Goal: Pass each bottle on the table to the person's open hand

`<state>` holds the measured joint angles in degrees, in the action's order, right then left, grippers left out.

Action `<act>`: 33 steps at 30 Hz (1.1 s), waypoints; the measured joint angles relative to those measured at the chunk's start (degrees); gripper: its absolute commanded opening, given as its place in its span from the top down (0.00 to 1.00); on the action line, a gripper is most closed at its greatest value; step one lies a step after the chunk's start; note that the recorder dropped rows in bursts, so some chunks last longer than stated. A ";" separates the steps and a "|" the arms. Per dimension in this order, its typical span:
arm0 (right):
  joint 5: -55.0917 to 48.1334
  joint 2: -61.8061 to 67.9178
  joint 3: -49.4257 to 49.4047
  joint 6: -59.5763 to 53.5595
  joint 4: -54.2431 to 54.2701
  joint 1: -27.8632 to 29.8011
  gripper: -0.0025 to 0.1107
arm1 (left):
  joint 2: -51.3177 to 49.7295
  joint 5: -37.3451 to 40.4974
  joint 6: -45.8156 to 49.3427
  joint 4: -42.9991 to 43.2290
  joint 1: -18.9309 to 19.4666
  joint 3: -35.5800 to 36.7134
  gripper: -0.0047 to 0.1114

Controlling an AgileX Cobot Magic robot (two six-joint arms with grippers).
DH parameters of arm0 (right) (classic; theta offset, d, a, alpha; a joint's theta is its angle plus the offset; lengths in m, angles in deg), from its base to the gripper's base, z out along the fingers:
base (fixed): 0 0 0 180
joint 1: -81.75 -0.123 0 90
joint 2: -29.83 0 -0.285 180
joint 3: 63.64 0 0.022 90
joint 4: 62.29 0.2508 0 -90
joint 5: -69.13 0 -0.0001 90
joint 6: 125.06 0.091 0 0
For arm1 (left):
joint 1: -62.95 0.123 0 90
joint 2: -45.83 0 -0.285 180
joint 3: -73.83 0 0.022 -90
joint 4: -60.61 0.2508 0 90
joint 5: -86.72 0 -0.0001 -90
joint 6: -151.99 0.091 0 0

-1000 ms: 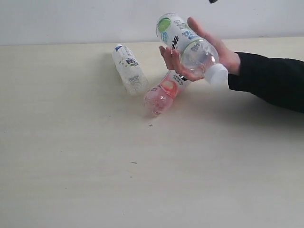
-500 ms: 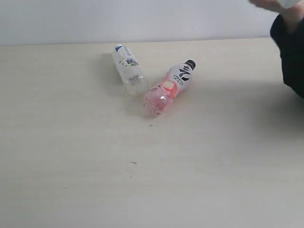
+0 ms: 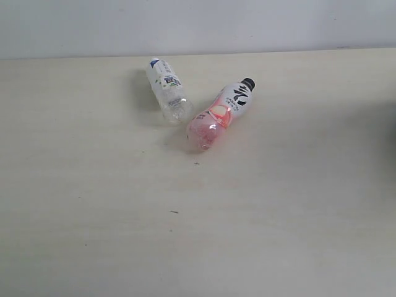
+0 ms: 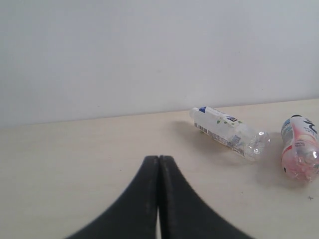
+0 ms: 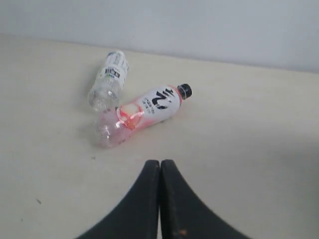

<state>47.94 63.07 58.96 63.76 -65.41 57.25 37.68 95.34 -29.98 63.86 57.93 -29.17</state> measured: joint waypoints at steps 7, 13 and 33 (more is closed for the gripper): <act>2.85 -13.30 -1.06 0.61 0.00 0.00 0.98 | 0.00 0.00 0.00 0.00 0.00 0.00 0.96; 10.78 -17.42 -7.77 0.05 -1.16 0.00 0.98 | 0.00 0.00 0.00 0.00 0.00 0.00 0.96; 14.57 -17.42 -10.00 -1.45 -1.39 0.00 0.98 | 0.00 0.00 0.00 0.00 0.00 0.00 0.96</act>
<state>62.50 45.65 48.96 62.31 -66.80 57.25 37.68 95.34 -29.98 63.86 57.93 -29.17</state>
